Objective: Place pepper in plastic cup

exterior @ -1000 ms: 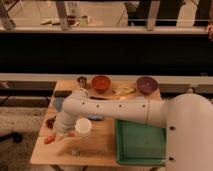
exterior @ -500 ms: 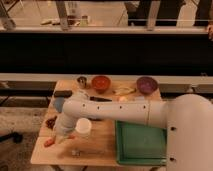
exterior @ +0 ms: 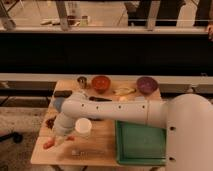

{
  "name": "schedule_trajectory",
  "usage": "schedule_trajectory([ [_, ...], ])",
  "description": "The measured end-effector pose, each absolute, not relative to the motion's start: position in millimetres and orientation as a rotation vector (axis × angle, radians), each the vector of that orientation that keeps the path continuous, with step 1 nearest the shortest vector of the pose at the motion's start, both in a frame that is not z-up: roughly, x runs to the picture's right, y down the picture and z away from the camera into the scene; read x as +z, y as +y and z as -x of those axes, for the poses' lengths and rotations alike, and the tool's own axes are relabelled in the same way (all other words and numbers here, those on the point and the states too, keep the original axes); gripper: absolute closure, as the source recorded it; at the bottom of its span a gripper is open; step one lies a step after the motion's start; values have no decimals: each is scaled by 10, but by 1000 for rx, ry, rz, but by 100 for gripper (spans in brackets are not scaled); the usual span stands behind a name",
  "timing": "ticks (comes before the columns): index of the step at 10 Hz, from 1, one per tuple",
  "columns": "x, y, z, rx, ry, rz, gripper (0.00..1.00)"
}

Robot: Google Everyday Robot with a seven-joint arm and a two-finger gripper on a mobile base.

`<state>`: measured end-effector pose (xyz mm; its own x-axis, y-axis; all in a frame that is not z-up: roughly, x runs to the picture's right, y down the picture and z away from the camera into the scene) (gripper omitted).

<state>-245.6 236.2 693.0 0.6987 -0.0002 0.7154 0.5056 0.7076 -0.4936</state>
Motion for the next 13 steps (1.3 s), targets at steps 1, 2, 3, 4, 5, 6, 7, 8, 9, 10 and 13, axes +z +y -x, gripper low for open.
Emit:
schedule_trajectory([
  [1,6921,2342,2463,-302,-778,729,90],
  [2,6892,2309,2488,-280,-818,704,96],
  [3,6817,2228,2533,-239,-889,660,100],
  [4,6710,2097,2532,-184,-990,588,100],
  [5,6625,1983,2508,-141,-1081,519,100],
  [6,6552,1875,2469,-100,-1171,443,100],
  [7,6484,1769,2459,-69,-1261,362,100],
  [8,6431,1670,2471,-63,-1321,304,100],
  [9,6379,1559,2528,-71,-1376,255,100],
  [10,6293,1422,2648,-94,-1426,211,100],
  [13,6095,1005,2965,-174,-1503,110,100],
])
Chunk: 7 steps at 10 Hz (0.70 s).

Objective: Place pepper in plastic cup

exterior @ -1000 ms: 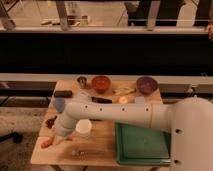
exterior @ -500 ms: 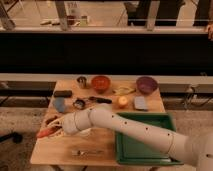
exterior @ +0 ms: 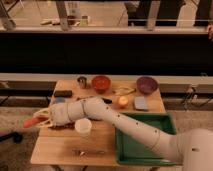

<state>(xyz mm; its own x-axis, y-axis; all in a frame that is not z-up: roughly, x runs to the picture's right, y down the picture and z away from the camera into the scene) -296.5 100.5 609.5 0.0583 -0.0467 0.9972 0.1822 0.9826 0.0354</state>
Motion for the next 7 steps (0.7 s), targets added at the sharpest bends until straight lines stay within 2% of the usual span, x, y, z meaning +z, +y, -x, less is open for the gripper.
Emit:
schedule_trajectory([
  [2,6195,716,3061,-192,-1529,53,100],
  [7,6696,373,3297,-167,-1568,19,100],
])
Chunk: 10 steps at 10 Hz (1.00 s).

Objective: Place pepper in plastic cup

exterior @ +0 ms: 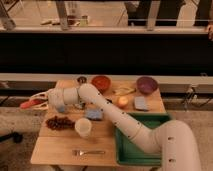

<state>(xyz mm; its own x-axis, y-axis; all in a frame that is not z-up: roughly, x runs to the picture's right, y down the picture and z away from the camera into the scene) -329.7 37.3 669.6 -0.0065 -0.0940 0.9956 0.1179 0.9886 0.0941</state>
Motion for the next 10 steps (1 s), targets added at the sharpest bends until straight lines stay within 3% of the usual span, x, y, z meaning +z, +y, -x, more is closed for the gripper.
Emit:
schedule_trajectory([
  [10,7270,175,3650,-204,-1421,140,94],
])
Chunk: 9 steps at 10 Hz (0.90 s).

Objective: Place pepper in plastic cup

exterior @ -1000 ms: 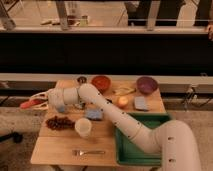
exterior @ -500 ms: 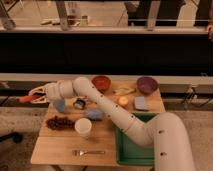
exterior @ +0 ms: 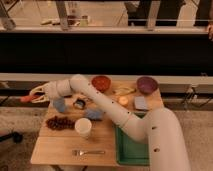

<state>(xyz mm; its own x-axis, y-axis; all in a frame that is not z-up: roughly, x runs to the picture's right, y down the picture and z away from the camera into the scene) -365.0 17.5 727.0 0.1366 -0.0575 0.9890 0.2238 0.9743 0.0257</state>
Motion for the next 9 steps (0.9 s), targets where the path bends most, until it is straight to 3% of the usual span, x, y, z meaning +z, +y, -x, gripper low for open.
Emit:
schedule_trajectory([
  [4,7547,166,3894,-227,-1380,204,92],
  [9,8029,503,3746,-157,-1361,292,89],
])
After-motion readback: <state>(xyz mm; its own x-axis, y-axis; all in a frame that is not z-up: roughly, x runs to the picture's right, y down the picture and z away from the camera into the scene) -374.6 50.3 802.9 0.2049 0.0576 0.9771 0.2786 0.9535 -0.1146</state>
